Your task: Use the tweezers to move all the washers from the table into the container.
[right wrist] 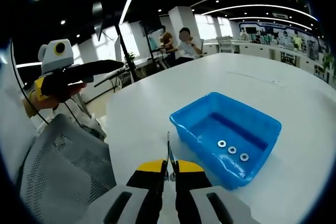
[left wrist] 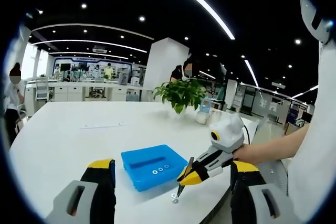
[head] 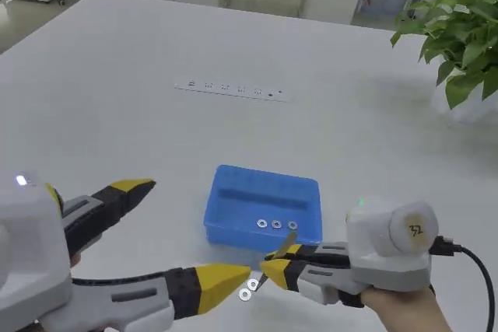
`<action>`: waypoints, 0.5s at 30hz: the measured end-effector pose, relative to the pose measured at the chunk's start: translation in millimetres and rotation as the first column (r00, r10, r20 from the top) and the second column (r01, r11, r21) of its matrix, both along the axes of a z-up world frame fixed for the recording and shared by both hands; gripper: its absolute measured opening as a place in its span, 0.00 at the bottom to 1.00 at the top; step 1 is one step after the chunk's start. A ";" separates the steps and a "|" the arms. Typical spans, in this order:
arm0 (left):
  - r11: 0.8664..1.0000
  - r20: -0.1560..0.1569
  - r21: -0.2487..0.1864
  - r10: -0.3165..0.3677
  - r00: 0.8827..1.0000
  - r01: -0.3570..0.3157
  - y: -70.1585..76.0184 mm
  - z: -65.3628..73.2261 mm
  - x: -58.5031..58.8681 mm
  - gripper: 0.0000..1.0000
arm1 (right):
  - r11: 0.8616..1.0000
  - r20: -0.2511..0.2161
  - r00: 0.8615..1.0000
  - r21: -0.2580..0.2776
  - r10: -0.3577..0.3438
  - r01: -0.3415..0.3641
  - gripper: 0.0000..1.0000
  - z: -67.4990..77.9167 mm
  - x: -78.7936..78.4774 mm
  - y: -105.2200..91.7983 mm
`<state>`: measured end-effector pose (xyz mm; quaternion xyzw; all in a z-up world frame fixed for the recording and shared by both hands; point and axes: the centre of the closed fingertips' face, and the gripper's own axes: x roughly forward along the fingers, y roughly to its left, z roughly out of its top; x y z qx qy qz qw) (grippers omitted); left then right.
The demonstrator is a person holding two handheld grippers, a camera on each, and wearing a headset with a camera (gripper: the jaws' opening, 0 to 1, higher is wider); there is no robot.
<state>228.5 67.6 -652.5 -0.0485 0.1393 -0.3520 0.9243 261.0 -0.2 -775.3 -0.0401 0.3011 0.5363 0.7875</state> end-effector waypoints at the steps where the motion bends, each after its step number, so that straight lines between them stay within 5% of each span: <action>1: 1.000 -0.001 0.001 0.002 1.000 -0.002 0.5 -0.1 -1.8 0.92 | 1.000 0.003 1.000 -0.001 0.007 -0.007 0.03 0.1 -0.7 0.9; 7: 1.000 -0.017 0.010 -0.006 1.000 0.007 11.1 -5.2 -12.9 0.92 | 1.000 0.033 0.999 -0.019 0.019 -0.018 0.03 0.6 -0.5 3.8; 15: 1.000 -0.003 -0.017 0.003 1.000 -0.003 19.0 2.9 -9.5 0.91 | 1.000 0.033 0.999 -0.008 0.008 -0.008 0.03 1.4 1.4 6.4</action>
